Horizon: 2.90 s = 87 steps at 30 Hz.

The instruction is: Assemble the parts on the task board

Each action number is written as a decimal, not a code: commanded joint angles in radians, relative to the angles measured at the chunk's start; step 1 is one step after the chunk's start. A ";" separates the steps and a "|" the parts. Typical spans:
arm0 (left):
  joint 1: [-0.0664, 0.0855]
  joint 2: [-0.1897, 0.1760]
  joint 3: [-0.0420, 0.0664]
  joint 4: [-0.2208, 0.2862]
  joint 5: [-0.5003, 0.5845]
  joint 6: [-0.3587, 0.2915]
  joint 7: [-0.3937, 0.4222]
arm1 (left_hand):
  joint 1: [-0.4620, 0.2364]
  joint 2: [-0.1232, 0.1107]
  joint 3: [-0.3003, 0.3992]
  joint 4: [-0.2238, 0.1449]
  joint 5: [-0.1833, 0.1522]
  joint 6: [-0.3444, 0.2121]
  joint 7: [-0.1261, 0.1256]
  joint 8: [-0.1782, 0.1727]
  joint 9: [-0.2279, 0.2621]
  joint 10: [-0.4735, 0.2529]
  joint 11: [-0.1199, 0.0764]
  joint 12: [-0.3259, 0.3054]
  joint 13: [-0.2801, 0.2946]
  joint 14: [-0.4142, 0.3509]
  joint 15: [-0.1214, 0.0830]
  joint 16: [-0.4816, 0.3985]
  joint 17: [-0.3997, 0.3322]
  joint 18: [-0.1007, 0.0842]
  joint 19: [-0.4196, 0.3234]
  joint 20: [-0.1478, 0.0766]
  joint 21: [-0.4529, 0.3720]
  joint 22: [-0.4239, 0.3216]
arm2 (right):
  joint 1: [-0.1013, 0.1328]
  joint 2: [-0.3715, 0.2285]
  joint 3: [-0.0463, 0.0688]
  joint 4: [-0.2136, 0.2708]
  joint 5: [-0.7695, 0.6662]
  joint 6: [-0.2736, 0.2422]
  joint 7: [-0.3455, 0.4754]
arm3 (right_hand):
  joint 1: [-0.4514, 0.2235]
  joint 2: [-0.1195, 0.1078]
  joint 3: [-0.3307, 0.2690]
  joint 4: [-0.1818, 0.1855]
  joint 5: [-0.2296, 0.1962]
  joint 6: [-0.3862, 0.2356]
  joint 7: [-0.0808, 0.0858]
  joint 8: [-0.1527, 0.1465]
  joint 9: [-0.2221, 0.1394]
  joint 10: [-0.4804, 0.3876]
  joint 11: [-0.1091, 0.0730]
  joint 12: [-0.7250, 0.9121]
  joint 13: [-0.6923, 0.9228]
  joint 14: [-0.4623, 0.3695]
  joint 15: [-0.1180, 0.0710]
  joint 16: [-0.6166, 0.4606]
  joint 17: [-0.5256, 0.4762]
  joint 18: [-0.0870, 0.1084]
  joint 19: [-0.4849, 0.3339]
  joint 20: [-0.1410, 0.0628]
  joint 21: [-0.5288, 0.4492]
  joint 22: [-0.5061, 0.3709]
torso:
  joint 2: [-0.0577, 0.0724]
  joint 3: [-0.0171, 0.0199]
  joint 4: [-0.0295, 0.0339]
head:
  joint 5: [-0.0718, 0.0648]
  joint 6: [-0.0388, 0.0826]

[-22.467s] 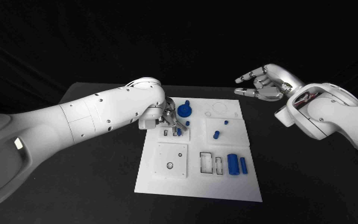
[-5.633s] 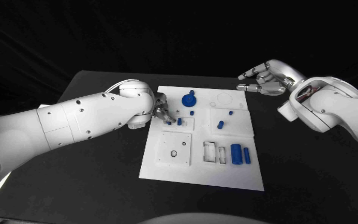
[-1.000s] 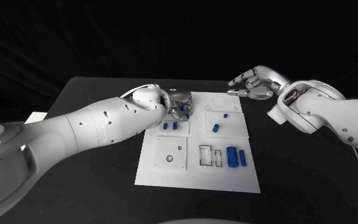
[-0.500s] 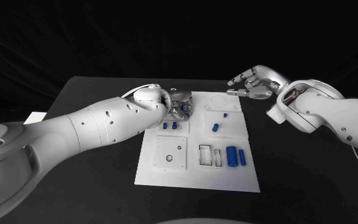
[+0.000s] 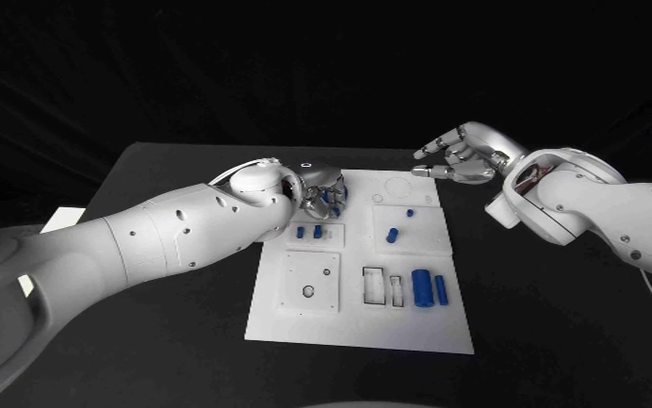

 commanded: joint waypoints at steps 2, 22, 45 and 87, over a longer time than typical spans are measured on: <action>0.003 -0.035 0.012 0.051 0.037 -0.051 0.003 | -0.014 -0.004 0.006 -0.002 0.004 -0.002 0.008 -0.005 -0.002 0.006 0.000 -0.007 0.001 0.043 0.005 0.004 -0.002 -0.015 0.024 -0.001 0.005 0.001 | -0.001 -0.001 0.000 0.001 -0.003 0.012 0.005 | -0.005 0.007 -0.004 0.001 0.003 -0.005 -0.003 0.005 0.001 -0.005 0.001 0.001 0.116 0.073 0.001 -0.005 0.133 0.014 -0.003 0.000 -0.007 0.000 | 0.000 -0.0004 0.0015 | 0.003 0.004; 0.005 -0.145 0.028 0.101 0.073 -0.039 -0.025 | -0.028 -0.011 0.010 -0.008 0.003 0.004 0.009 -0.011 -0.004 0.014 0.001 -0.020 0.002 0.043 0.006 0.006 -0.002 -0.015 0.024 0.000 0.008 0.005 | -0.002 -0.001 0.000 -0.002 -0.003 0.013 0.007 | -0.005 0.009 -0.006 0.001 0.000 -0.004 -0.003 0.006 0.002 -0.004 0.001 0.002 0.117 0.074 0.001 -0.005 0.134 0.014 -0.002 0.000 -0.006 0.001 | 0.002 -0.0020 -0.0003 | 0.011 0.004; 0.000 -0.124 0.021 0.074 0.074 0.020 -0.035 | -0.038 -0.013 0.009 -0.010 0.003 0.009 0.009 -0.014 -0.005 0.022 0.001 -0.028 0.004 0.042 0.006 0.006 -0.005 -0.015 0.023 0.001 0.008 0.006 | -0.003 -0.001 0.000 -0.001 -0.003 0.014 0.007 | -0.004 0.010 -0.006 0.000 0.000 -0.003 -0.003 0.006 0.002 -0.004 0.001 0.002 0.117 0.074 0.001 -0.005 0.134 0.014 -0.002 0.000 -0.006 0.000 | 0.001 -0.0005 -0.0010 | 0.010 0.000; -0.011 -0.107 0.015 0.059 0.065 0.062 -0.037 | -0.047 -0.015 0.004 -0.019 0.003 0.026 0.005 -0.015 -0.004 0.046 -0.005 -0.035 0.011 0.041 0.002 0.007 -0.007 -0.015 0.022 0.000 0.013 0.013 | -0.003 0.002 0.000 -0.002 -0.003 0.018 0.008 | -0.004 0.010 -0.006 0.000 0.000 -0.003 -0.003 0.006 0.002 -0.004 0.001 0.002 0.117 0.074 0.001 -0.005 0.134 0.014 -0.002 0.000 -0.006 0.000 | 0.001 -0.0011 -0.0009 | 0.010 -0.009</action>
